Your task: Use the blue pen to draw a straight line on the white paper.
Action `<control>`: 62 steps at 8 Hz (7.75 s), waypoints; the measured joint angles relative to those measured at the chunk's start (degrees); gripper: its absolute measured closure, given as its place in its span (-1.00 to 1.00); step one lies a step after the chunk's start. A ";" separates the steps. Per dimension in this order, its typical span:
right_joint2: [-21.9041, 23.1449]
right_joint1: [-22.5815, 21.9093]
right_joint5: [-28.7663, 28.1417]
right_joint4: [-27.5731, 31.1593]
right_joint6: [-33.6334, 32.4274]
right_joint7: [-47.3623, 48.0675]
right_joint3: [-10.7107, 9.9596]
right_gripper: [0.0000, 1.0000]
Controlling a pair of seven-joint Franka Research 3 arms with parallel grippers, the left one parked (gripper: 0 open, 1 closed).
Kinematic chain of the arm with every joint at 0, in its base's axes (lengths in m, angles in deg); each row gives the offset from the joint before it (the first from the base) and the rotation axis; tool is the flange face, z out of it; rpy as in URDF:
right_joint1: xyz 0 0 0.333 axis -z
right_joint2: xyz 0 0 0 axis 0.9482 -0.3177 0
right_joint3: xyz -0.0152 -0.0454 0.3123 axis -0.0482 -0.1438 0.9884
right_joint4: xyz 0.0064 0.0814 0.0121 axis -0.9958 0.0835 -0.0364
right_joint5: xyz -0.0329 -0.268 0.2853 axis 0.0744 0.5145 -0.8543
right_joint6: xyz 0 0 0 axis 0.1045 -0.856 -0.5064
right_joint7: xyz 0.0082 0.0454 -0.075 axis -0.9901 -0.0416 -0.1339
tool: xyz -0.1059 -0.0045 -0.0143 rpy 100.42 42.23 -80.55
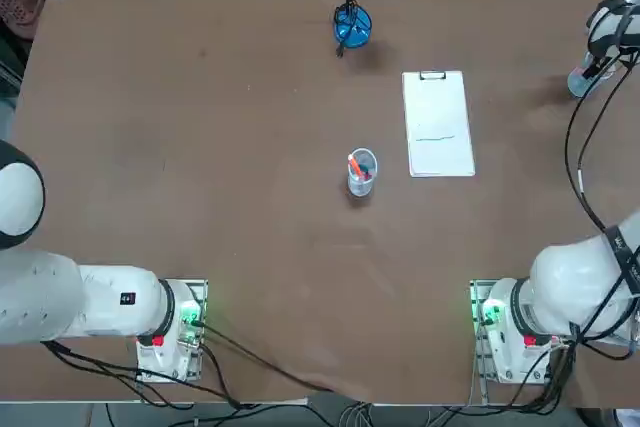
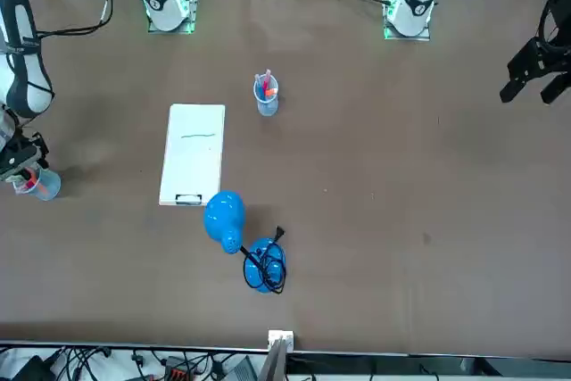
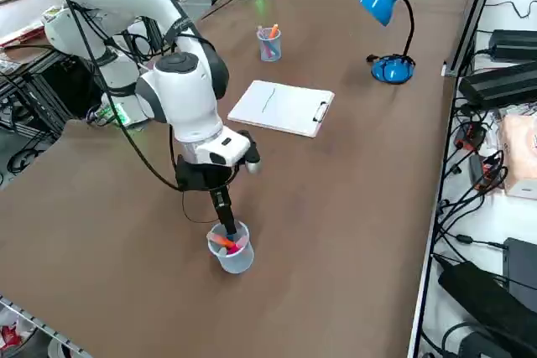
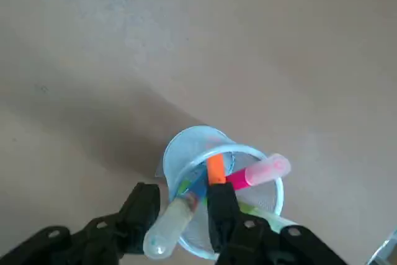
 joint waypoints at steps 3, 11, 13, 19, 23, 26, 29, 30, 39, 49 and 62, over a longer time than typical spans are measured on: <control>0.06 -0.06 0.00 -0.09 -0.14 0.00 0.21 0.46; 0.36 0.02 0.00 -3.29 -1.66 -0.05 0.29 0.57; 0.52 0.01 -0.02 -4.35 -3.08 -0.05 0.27 0.57; 5.77 -3.24 -10.34 -27.16 -43.49 11.30 1.33 0.57; 12.74 -16.23 -11.00 -24.72 -56.22 36.57 1.86 0.57; 18.69 -29.34 -10.93 -7.51 -42.67 53.89 2.08 0.57; 19.36 -38.37 -6.42 6.75 -26.69 62.04 2.07 0.57; 18.98 -40.41 -4.14 9.51 -23.48 64.70 2.04 0.57; 11.43 -46.07 8.14 10.65 -11.33 83.04 1.50 0.57; 10.04 -49.53 6.18 10.25 -11.52 88.70 1.97 0.57; 11.43 -56.38 -1.59 3.06 -19.14 90.23 1.59 0.57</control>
